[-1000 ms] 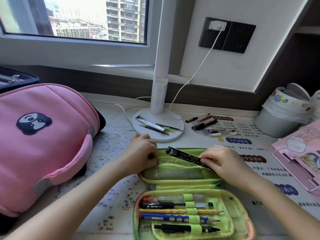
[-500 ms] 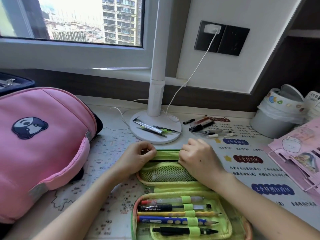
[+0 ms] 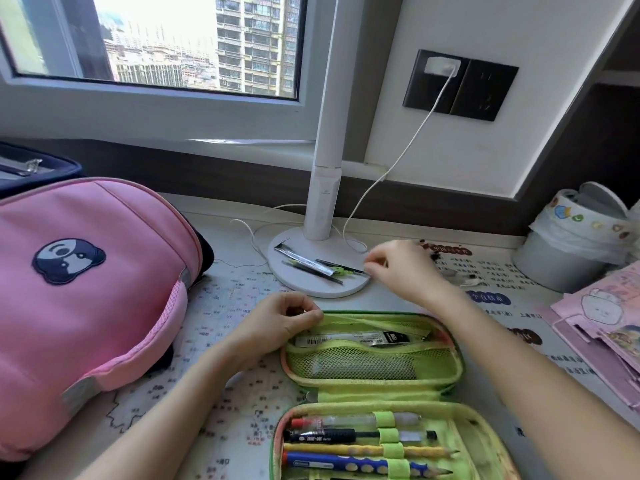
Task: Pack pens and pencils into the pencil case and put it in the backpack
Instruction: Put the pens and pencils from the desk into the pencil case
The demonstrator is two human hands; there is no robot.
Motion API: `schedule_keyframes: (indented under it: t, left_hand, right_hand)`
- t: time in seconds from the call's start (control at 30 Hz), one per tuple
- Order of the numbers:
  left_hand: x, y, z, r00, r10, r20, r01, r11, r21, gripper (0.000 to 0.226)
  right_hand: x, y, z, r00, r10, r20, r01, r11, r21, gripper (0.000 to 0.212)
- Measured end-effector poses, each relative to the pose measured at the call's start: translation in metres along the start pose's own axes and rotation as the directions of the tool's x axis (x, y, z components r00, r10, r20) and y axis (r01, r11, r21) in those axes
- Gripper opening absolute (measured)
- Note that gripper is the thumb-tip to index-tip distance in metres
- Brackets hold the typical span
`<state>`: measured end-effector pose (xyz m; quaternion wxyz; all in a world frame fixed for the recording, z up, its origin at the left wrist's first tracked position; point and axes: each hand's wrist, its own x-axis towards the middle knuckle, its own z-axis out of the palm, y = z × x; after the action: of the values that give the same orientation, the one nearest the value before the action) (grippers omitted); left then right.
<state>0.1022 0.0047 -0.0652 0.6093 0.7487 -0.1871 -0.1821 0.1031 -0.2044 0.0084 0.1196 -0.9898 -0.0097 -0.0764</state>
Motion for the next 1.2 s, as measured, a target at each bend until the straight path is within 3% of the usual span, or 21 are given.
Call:
schedule_keyframes:
  t: [0.07, 0.1, 0.17, 0.27, 0.4, 0.53, 0.73, 0.87, 0.97, 1.0, 1.07, 1.13, 1.2]
  left_hand:
    - [0.000, 0.001, -0.002, 1.000, -0.002, 0.018, 0.002, 1.000, -0.006, 0.011]
    - [0.000, 0.001, -0.002, 1.000, -0.001, 0.023, 0.001, 1.000, -0.009, 0.011]
    - [0.000, 0.001, -0.003, 1.000, 0.002, 0.024, -0.001, 1.000, -0.006, 0.011]
    - [0.001, 0.001, -0.004, 1.000, 0.005, 0.031, -0.006, 1.000, 0.003, 0.011]
    - [0.001, 0.001, -0.004, 0.999, 0.010, 0.039, -0.011, 0.999, 0.031, 0.010]
    - [0.001, 0.001, -0.004, 0.999, -0.003, 0.038, 0.001, 0.999, 0.039, 0.012]
    - [0.000, 0.003, -0.004, 0.999, -0.014, 0.038, 0.011, 0.998, 0.058, 0.014]
    - [-0.002, 0.005, -0.003, 1.000, -0.010, 0.021, 0.008, 0.997, 0.073, 0.013]
    - [-0.003, 0.006, -0.002, 1.000, -0.008, 0.004, 0.008, 0.997, 0.080, 0.012]
    - [-0.003, 0.005, -0.002, 1.000, -0.007, -0.004, 0.008, 0.996, 0.084, 0.013]
    - [-0.003, 0.005, -0.001, 1.000, -0.009, -0.011, 0.010, 0.997, 0.081, 0.013]
    - [-0.003, 0.005, 0.000, 1.000, -0.014, -0.015, 0.015, 0.997, 0.071, 0.013]
    - [-0.003, 0.005, 0.001, 1.000, -0.014, -0.022, 0.016, 0.998, 0.068, 0.012]
  right_hand:
    - [0.027, 0.005, 0.024, 0.994, 0.070, 0.079, -0.057, 0.985, -0.163, 0.040]
    - [0.036, 0.008, 0.034, 0.986, 0.101, 0.132, -0.083, 0.986, -0.142, 0.049]
    - [0.050, 0.009, 0.046, 0.973, 0.127, 0.193, -0.140, 0.988, 0.058, 0.057]
    - [0.059, 0.004, 0.052, 0.975, 0.066, 0.214, -0.110, 0.974, 0.199, 0.051]
    - [0.062, -0.007, 0.049, 0.969, 0.014, 0.246, -0.055, 0.986, 0.160, 0.026]
    - [0.061, -0.002, 0.041, 0.955, 0.069, 0.289, -0.107, 0.987, 0.117, 0.021]
    - [0.044, 0.011, 0.036, 0.984, 0.102, 0.148, -0.081, 0.987, -0.138, 0.020]
    - [0.023, 0.021, 0.029, 0.995, 0.092, 0.048, -0.089, 0.994, -0.059, 0.023]
    - [-0.010, 0.015, 0.001, 0.994, -0.037, -0.099, 0.043, 0.998, 0.053, 0.019]
    - [-0.025, 0.010, -0.012, 0.992, -0.086, -0.088, 0.095, 0.989, 0.115, 0.015]
    - [-0.058, 0.000, -0.032, 0.983, -0.166, 0.073, 0.152, 0.974, 0.167, 0.010]
    - [-0.081, -0.005, -0.034, 0.947, -0.202, 0.250, 0.180, 0.978, 0.110, 0.012]
    - [-0.088, -0.007, -0.017, 0.939, -0.214, 0.269, 0.222, 0.975, 0.003, 0.016]
